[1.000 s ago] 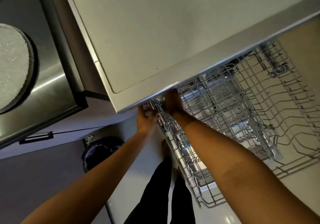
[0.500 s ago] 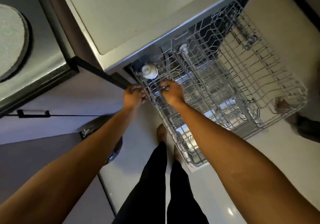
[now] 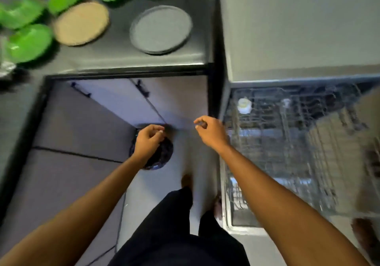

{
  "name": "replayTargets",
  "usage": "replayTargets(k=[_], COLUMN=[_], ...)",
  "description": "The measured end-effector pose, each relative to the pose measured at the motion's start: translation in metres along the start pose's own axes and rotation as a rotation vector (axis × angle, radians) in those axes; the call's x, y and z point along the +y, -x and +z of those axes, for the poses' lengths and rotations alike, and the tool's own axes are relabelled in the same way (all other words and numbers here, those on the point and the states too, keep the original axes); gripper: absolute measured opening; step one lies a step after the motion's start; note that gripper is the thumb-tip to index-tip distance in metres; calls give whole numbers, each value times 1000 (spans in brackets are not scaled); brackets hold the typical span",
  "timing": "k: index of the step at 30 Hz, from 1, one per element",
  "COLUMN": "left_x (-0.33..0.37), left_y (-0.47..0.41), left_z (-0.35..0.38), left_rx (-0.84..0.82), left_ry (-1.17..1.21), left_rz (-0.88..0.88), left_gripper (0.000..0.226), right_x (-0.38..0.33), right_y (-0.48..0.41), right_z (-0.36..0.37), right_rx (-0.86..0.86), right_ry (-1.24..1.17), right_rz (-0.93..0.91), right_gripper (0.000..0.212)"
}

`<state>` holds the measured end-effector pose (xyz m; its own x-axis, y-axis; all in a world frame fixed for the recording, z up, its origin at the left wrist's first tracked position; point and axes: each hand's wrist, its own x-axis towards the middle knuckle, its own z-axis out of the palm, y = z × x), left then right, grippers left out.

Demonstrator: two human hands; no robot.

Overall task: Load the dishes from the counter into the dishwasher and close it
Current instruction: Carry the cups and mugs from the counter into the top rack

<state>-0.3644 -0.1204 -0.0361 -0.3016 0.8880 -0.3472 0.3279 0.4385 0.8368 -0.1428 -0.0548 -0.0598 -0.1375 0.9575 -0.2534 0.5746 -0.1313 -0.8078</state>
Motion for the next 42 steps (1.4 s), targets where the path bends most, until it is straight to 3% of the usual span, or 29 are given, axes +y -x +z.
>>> replayTargets(k=[6, 15, 18, 23, 26, 31, 35, 42], left_x=[-55, -123, -136, -146, -147, -149, -145, -144], left_y=[47, 79, 70, 46, 36, 28, 18, 15], left_z=[-168, -342, -390, -438, -437, -401, -402, -402], left_rx=[476, 900, 912, 916, 857, 820, 858, 843], left_ry=[56, -28, -122, -341, -573, -657, -593, -610], left_rz=[-85, -85, -60, -117, -183, -156, -227, -230], left_gripper=[21, 13, 13, 21, 23, 27, 30, 31], right_x=[-124, -322, -376, -447, -477, -499, -497, -492], right_y=[-16, -19, -12, 0, 1, 1, 3, 2], right_z=[95, 290, 355, 440, 485, 533, 546, 530], right_rx=[-294, -561, -636, -616, -615, -656, -683, -571], right_ry=[181, 267, 256, 207, 202, 335, 369, 343], right_rz=[-276, -651, -704, -811, -908, -934, -944, -956], right_gripper=[16, 17, 24, 41, 57, 85, 81, 71])
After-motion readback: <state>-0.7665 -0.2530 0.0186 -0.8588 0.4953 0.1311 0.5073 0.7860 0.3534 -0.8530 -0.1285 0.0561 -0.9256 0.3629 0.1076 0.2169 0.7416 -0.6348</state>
